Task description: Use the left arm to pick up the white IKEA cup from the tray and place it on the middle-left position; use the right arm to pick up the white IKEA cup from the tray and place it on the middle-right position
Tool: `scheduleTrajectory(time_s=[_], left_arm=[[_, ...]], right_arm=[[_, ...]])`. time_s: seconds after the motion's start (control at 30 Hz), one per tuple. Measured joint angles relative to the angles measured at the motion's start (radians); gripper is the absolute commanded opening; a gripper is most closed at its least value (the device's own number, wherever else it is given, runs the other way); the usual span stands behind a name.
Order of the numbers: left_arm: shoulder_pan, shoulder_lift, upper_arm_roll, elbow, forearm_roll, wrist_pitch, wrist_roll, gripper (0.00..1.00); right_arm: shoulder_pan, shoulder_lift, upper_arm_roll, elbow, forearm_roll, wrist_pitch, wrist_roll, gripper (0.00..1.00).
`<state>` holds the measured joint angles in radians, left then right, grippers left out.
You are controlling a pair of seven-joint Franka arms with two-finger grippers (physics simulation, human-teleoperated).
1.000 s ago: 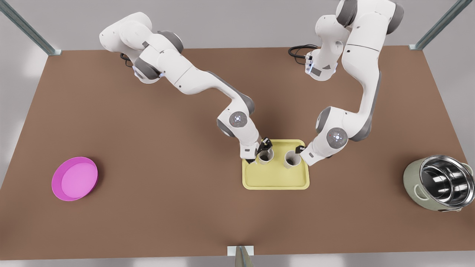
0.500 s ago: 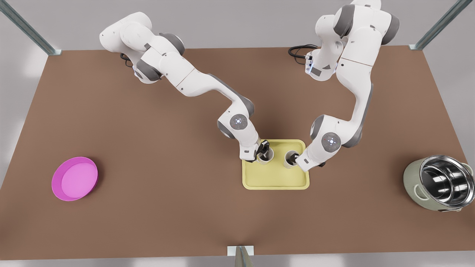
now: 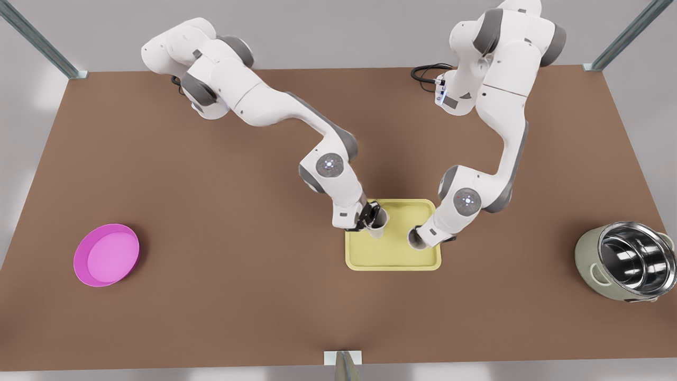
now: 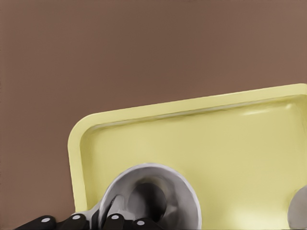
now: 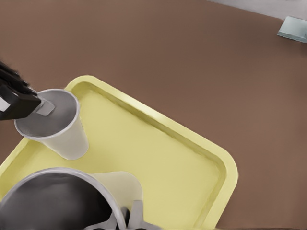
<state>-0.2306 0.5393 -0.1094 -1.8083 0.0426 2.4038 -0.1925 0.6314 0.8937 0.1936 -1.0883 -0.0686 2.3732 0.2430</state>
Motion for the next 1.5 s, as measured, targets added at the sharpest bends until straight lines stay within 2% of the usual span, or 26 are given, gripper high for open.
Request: scheduleTrajectory(time_s=[0.13,0.27,0.37,0.53,0.73,1.07,1.1,1.13,1.27,1.33,1.43,1.5], left_arm=[[0.004,-0.050,0.002,0.002,0.007,-0.036,-0.020,0.02],[0.197,-0.122,0.004,-0.001,0.005,-0.099,0.015,0.02],[0.312,-0.104,0.003,-0.002,0.005,-0.091,0.075,0.02],[0.366,-0.045,0.005,-0.003,0.012,-0.002,0.161,0.02],[0.376,-0.005,0.010,-0.012,0.015,0.133,0.236,0.02],[0.395,0.010,0.011,-0.053,0.007,0.276,0.327,0.04],[0.396,0.011,0.011,-0.054,0.005,0.284,0.336,0.21],[0.396,0.011,0.010,-0.055,0.000,0.289,0.347,1.00],[0.396,-0.017,0.032,-0.051,-0.011,0.303,0.395,1.00],[0.397,-0.102,0.048,-0.046,-0.014,0.264,0.420,1.00],[0.392,-0.281,0.023,-0.028,-0.031,0.081,0.441,1.00],[0.382,-0.347,-0.007,0.000,-0.058,-0.071,0.433,1.00]], right_arm=[[-0.141,-0.091,-0.007,0.002,-0.002,-0.154,-0.034,0.14],[-0.275,-0.128,-0.026,0.007,-0.027,-0.287,-0.092,0.14],[-0.334,-0.139,-0.061,0.010,-0.035,-0.349,-0.157,0.14],[-0.481,-0.135,-0.044,0.010,-0.037,-0.399,-0.297,0.14],[-0.577,-0.076,-0.035,0.008,-0.030,-0.340,-0.500,0.14],[-0.588,0.043,-0.033,0.007,0.050,-0.127,-0.810,0.14],[-0.587,0.055,-0.032,0.007,0.052,-0.114,-0.833,0.14],[-0.587,0.068,-0.032,0.005,0.053,-0.104,-0.855,0.14],[-0.587,0.083,-0.020,-0.020,0.056,-0.083,-0.933,0.14],[-0.600,0.081,-0.004,-0.025,0.057,-0.099,-0.966,0.14],[-0.616,0.065,0.021,-0.019,0.056,-0.148,-1.009,0.14],[-0.622,0.061,0.028,-0.019,0.056,-0.177,-1.033,0.14]])
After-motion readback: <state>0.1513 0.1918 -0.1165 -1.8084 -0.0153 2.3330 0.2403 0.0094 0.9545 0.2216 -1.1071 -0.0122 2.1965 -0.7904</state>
